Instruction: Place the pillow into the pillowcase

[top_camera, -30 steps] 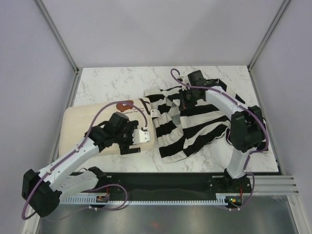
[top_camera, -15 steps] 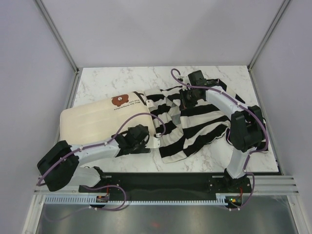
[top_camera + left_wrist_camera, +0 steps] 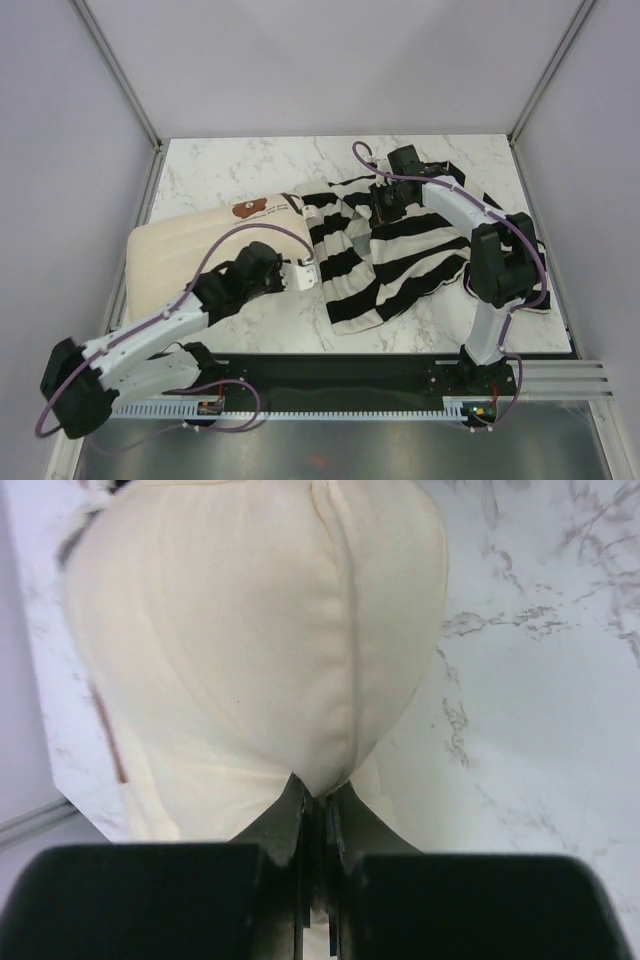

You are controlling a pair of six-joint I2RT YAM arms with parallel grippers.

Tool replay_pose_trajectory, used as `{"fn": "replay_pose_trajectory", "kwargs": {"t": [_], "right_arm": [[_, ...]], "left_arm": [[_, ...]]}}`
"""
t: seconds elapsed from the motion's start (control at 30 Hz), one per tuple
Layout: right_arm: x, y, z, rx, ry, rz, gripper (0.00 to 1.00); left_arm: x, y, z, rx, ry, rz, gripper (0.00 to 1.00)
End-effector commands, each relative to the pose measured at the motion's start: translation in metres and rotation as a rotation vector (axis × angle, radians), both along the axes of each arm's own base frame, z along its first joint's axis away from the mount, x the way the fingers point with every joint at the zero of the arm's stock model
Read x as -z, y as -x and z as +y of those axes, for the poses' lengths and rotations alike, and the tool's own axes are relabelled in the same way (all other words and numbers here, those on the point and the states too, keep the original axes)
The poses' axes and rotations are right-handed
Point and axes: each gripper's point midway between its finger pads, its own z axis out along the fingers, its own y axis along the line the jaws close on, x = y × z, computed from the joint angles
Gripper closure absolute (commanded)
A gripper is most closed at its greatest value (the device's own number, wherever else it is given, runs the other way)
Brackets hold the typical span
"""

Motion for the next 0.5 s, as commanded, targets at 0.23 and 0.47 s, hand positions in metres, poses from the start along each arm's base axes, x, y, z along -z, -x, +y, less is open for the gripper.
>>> {"fn": "replay_pose_trajectory", "kwargs": {"t": [0.23, 0.47], "right_arm": [[-0.027, -0.010, 0.018, -0.018, -0.123, -0.033, 1.00], [-0.035, -0.002, 0.023, -0.044, -0.172, -0.022, 1.00]], "left_arm": [[-0.117, 0.070, -0.044, 0.545, 0.303, -0.124, 0.98], [-0.134, 0.039, -0.081, 0.589, 0.316, -0.207, 0.98]]}}
